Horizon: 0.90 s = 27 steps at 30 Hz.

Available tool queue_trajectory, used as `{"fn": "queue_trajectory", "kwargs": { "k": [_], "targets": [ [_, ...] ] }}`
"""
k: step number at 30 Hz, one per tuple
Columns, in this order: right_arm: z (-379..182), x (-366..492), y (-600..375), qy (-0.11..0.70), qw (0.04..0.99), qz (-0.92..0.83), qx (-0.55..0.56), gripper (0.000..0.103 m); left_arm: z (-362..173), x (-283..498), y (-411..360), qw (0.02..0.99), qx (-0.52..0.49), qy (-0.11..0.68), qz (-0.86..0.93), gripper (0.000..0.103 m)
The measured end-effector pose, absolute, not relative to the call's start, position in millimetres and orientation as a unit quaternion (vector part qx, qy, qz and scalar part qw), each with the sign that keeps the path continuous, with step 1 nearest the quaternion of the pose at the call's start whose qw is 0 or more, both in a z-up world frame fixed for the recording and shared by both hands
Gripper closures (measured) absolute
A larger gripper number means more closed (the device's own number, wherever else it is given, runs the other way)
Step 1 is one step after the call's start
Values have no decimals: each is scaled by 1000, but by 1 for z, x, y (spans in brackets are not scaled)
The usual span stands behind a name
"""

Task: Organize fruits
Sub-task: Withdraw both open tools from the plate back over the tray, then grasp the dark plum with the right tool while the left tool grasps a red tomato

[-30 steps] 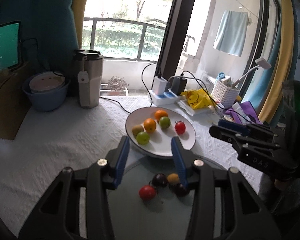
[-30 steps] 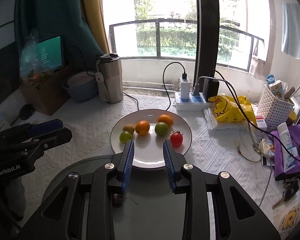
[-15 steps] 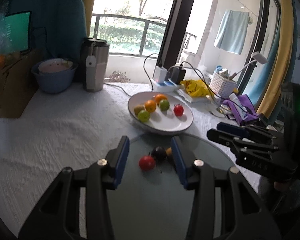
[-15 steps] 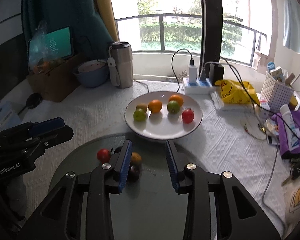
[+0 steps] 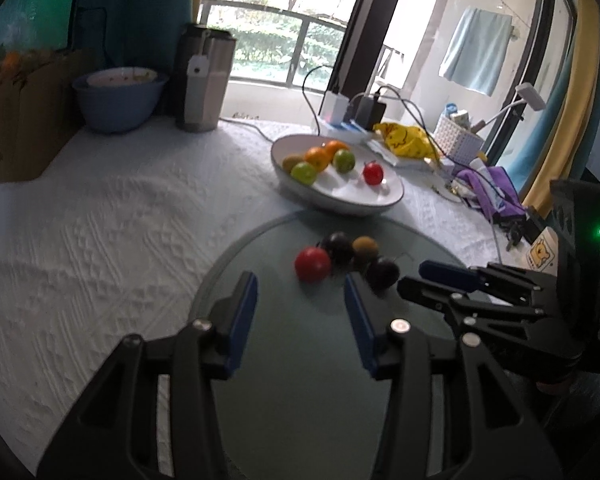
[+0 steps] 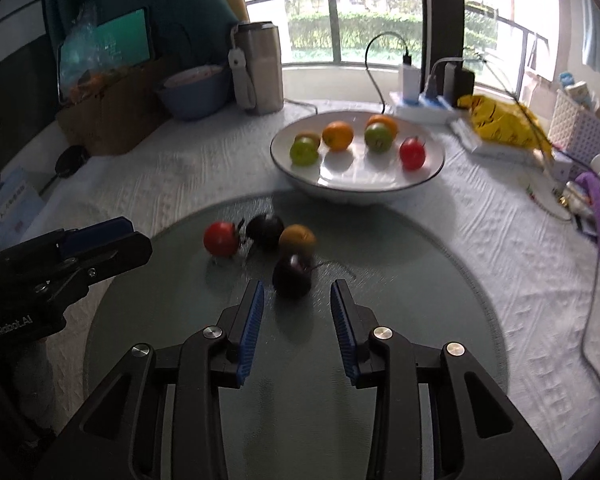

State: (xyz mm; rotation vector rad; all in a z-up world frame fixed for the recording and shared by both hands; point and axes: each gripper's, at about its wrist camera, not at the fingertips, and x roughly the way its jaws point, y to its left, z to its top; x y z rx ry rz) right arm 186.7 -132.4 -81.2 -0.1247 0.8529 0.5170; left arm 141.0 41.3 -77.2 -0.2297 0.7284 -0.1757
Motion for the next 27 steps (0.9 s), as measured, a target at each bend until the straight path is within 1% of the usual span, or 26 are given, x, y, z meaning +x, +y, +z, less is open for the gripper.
{"fn": "queue_trajectory", "kwargs": {
  "k": [1,2,3,5,6,14,15,16,17,27],
  "targets": [
    [-84,188,-131,412,875,248,-60,66,-79,141,42,923,-113,357,-85,55],
    [-88,189,-130,416,873,249,-59,66,-82,141,44,922,-114,360,-84,52],
    [-89,191,-129,418,872,249,-60,66,-84,142,46,921,-116,362,-82,46],
    [-94,194,-127,423,869,251,-60,66,-88,144,49,919,-121,367,-80,40],
    [-95,196,-125,425,867,252,-60,66,-90,145,50,918,-123,368,-79,39],
    [-98,207,-118,431,862,258,-68,67,-93,165,45,916,-96,384,-71,39],
    [-98,208,-117,431,861,262,-69,69,-92,167,43,916,-93,383,-73,39],
    [-98,208,-117,431,860,265,-69,75,-92,169,42,916,-90,383,-75,39],
    [-98,209,-118,431,860,265,-70,76,-91,172,40,916,-87,383,-77,39],
    [-93,217,-135,427,862,267,-56,76,-99,201,24,906,-81,402,-100,40]
  ]
}}
